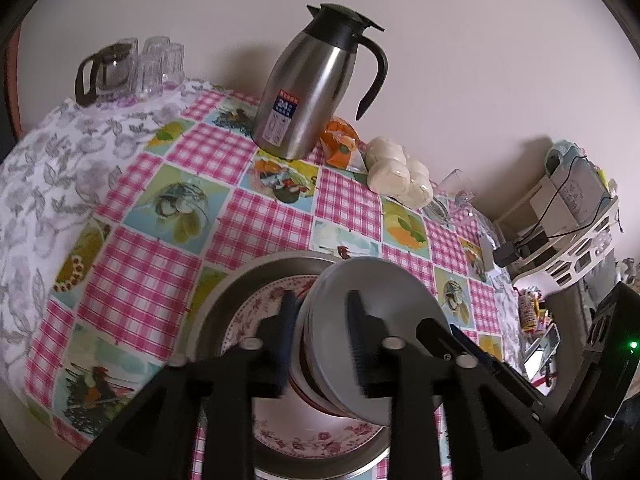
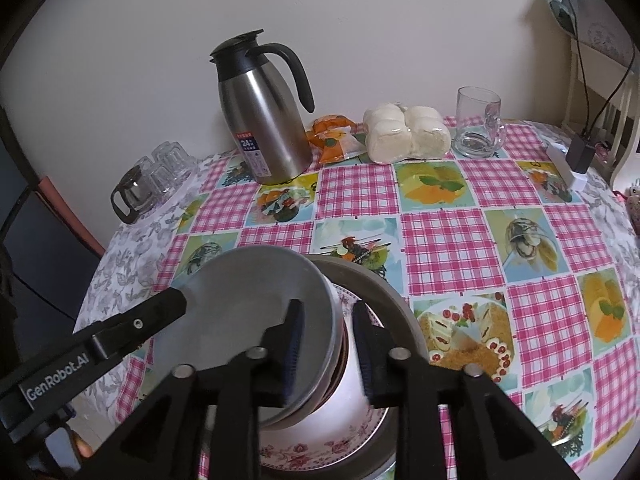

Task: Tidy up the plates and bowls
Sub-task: 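Lower the round white bowl into the white square bowl with both tools, then open both tools and release the round white bowl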

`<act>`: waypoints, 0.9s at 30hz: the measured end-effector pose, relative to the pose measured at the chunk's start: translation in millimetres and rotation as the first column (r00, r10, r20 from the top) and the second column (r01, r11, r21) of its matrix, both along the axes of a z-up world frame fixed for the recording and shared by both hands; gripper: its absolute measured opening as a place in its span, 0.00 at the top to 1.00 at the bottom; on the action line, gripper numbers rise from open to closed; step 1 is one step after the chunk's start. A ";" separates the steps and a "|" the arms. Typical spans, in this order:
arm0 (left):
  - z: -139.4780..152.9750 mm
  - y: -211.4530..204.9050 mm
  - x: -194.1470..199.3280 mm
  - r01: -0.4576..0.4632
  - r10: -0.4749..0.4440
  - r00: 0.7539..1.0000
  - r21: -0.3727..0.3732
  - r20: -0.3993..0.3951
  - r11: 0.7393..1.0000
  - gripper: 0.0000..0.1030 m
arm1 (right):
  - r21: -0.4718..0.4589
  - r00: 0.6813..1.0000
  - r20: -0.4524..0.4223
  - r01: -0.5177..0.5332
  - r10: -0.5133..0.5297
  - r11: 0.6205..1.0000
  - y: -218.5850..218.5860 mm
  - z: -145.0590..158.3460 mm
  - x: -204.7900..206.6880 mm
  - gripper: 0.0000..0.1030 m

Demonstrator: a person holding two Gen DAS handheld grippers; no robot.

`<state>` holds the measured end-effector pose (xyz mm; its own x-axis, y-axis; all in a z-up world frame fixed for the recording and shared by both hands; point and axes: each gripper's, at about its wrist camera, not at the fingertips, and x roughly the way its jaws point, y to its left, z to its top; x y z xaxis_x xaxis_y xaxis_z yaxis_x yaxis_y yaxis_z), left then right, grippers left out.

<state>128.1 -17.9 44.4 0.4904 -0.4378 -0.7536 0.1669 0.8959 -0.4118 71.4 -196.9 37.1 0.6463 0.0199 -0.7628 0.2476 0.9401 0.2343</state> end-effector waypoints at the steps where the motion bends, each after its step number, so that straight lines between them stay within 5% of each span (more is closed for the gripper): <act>1: 1.6 0.6 -0.7 -0.003 0.003 1.000 0.005 0.006 1.000 0.59 | -0.004 1.000 0.001 0.004 -0.004 1.000 -0.5 1.0 -0.6 0.64; 3: 5.1 2.4 -2.2 -0.014 0.014 1.000 0.022 0.018 1.000 0.51 | -0.012 1.000 0.002 0.011 -0.011 1.000 -1.8 2.9 -1.8 0.49; 9: 9.3 7.0 -2.2 -0.060 0.057 0.998 0.094 0.042 0.994 0.32 | -0.036 1.000 0.009 0.022 -0.022 0.999 -3.8 6.3 -3.1 0.28; 17: -4.5 17.2 3.3 -0.121 0.121 0.993 0.171 0.013 0.978 0.15 | -0.048 1.000 -0.001 0.030 -0.030 0.998 -6.6 3.8 -2.4 0.13; 25: -8.8 23.7 4.2 -0.160 0.161 0.987 0.189 0.014 0.969 0.14 | -0.057 1.000 -0.001 0.031 -0.031 0.998 -7.1 3.2 -2.6 0.00; 27: -9.9 24.1 4.8 -0.172 0.172 0.985 0.209 0.018 0.963 0.02 | -0.057 1.000 -0.004 0.029 -0.029 0.998 -7.5 2.5 -2.2 0.00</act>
<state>132.9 6.2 34.5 0.5440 -0.1794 -0.8197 0.0022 0.9772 -0.2124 69.2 -204.4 39.6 0.6425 -0.0427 -0.7651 0.2761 0.9443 0.1792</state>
